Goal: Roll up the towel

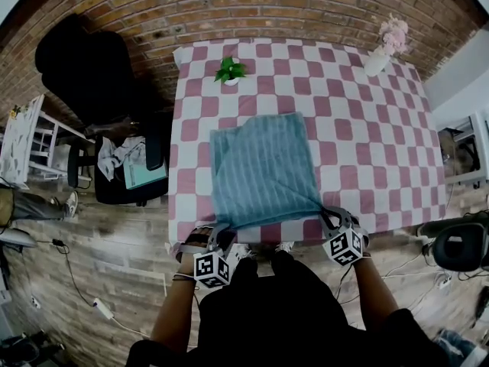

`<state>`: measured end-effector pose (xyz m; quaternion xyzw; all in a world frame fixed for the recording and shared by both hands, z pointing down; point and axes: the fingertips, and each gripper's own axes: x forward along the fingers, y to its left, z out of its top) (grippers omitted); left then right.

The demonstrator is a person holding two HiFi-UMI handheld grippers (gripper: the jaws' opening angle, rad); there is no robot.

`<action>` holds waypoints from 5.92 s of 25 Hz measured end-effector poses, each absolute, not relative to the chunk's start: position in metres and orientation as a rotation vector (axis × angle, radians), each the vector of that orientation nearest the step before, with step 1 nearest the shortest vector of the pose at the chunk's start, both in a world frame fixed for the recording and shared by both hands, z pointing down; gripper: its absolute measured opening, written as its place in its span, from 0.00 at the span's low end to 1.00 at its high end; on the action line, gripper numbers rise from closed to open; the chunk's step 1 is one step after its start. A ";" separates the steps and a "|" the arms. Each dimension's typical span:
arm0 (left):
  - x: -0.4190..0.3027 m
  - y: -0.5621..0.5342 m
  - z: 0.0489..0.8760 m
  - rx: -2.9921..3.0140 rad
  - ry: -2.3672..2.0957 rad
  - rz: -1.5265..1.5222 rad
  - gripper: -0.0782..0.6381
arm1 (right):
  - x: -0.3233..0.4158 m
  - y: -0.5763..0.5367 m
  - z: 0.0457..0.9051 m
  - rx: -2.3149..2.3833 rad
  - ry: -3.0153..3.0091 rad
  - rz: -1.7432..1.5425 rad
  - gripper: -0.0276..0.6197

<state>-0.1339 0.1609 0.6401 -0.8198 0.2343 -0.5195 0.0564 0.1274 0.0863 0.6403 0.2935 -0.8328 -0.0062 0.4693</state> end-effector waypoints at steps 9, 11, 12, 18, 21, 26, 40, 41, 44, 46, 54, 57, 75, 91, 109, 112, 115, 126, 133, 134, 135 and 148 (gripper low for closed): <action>-0.154 0.111 0.560 -2.884 1.425 -0.938 0.45 | 0.117 0.041 0.568 0.828 -2.468 0.261 0.20; -0.167 0.092 0.554 -2.780 1.517 -0.971 0.41 | 0.109 0.024 0.559 0.808 -2.490 0.202 0.20; -0.173 0.083 0.553 -2.742 1.560 -0.985 0.41 | 0.104 0.016 0.556 0.788 -2.499 0.169 0.20; -0.190 0.033 0.563 -2.649 1.819 -1.057 0.38 | 0.074 -0.027 0.558 0.632 -2.498 0.024 0.20; -0.189 0.010 0.577 -2.697 1.901 -1.078 0.37 | 0.058 -0.053 0.560 0.569 -2.463 -0.025 0.20; -0.191 -0.023 0.604 -2.797 1.936 -1.099 0.36 | 0.018 -0.088 0.557 0.469 -2.409 -0.088 0.22; -0.161 -0.054 0.613 -2.814 1.624 -1.262 0.13 | -0.054 -0.117 0.581 0.284 -2.252 -0.157 0.26; -0.157 -0.053 0.608 -2.768 1.583 -1.274 0.13 | -0.057 -0.117 0.581 0.283 -2.257 -0.147 0.26; -0.138 -0.053 0.593 -2.573 1.395 -1.326 0.13 | -0.061 -0.125 0.577 0.300 -2.278 -0.121 0.26; -0.120 -0.050 0.586 -2.429 1.228 -1.366 0.13 | -0.061 -0.126 0.574 0.305 -2.281 -0.119 0.26; -0.046 -0.015 0.595 -1.948 0.595 -1.387 0.13 | -0.069 -0.119 0.559 0.282 -2.364 -0.099 0.26; -0.023 0.004 0.618 -1.869 0.417 -1.388 0.13 | -0.071 -0.109 0.558 0.243 -2.340 -0.135 0.26; -0.053 0.003 0.597 -2.583 0.991 -1.220 0.31 | -0.021 -0.066 0.632 -0.025 -2.067 -0.055 0.27; -0.031 0.041 0.640 -2.359 0.687 -1.377 0.23 | -0.068 -0.104 0.640 -0.039 -1.982 0.307 0.28; -0.094 0.006 0.597 -2.548 1.195 -1.241 0.21 | -0.111 -0.110 0.553 -0.014 -2.307 -0.348 0.11; -0.101 0.006 0.595 -2.560 1.222 -1.231 0.21 | -0.123 -0.115 0.549 -0.033 -2.294 -0.305 0.12; -0.108 0.007 0.594 -2.568 1.266 -1.219 0.20 | -0.130 -0.116 0.550 -0.048 -2.299 -0.289 0.12; -0.153 -0.004 0.590 -2.607 1.598 -1.127 0.17 | -0.196 -0.135 0.557 -0.100 -2.326 -0.373 0.09; -0.185 0.005 0.599 -2.584 1.743 -1.127 0.28 | -0.227 -0.156 0.583 -0.011 -2.305 -0.363 0.28; -0.185 0.010 0.598 -2.584 1.732 -1.120 0.30 | -0.221 -0.157 0.573 0.034 -2.344 -0.363 0.30; -0.184 0.016 0.597 -2.586 1.712 -1.115 0.31 | -0.212 -0.155 0.562 0.072 -2.384 -0.362 0.31; -0.137 0.110 0.628 -2.575 1.110 -1.500 0.37 | 0.007 0.025 0.575 0.070 -2.215 -0.123 0.36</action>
